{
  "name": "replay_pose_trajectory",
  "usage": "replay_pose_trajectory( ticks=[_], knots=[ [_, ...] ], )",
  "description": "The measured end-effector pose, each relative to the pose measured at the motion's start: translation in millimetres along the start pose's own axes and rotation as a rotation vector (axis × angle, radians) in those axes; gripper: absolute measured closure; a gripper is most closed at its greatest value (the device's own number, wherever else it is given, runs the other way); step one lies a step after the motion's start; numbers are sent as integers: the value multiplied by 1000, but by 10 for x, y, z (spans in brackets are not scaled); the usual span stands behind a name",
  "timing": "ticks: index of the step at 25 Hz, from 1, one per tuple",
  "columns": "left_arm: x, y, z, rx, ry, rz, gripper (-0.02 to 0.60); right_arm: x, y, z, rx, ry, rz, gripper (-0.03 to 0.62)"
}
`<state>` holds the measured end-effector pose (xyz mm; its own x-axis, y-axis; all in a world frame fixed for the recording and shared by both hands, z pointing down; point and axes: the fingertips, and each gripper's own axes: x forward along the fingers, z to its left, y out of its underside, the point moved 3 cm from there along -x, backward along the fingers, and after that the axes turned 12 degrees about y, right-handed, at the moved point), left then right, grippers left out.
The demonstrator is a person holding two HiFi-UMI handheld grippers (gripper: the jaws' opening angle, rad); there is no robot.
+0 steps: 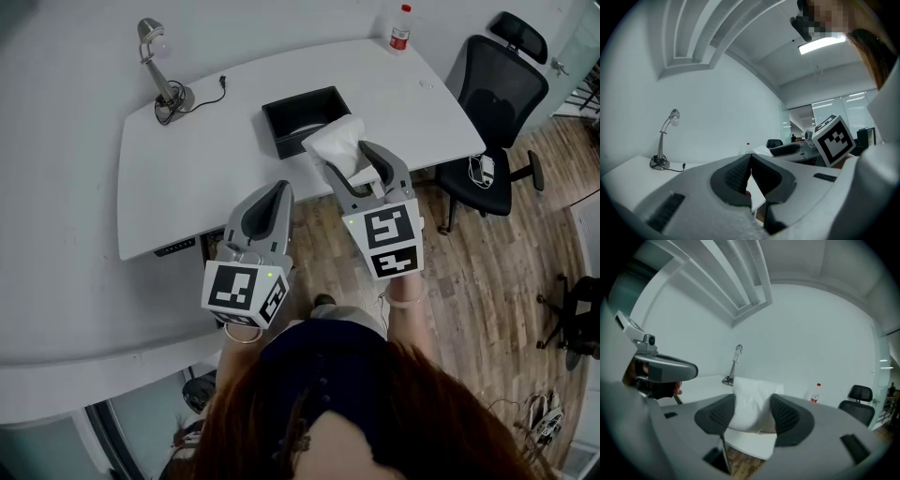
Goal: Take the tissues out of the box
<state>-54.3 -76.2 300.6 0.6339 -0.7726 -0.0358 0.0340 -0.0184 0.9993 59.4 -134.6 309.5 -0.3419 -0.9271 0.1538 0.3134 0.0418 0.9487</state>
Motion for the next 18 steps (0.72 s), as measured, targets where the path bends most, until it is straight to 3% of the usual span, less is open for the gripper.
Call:
replay_pose_trajectory(
  ticks=[18],
  knots=[
    [-580,-50,-51,-8,-29,-3,560,-555,-196,275,8,21,-35,335]
  ],
)
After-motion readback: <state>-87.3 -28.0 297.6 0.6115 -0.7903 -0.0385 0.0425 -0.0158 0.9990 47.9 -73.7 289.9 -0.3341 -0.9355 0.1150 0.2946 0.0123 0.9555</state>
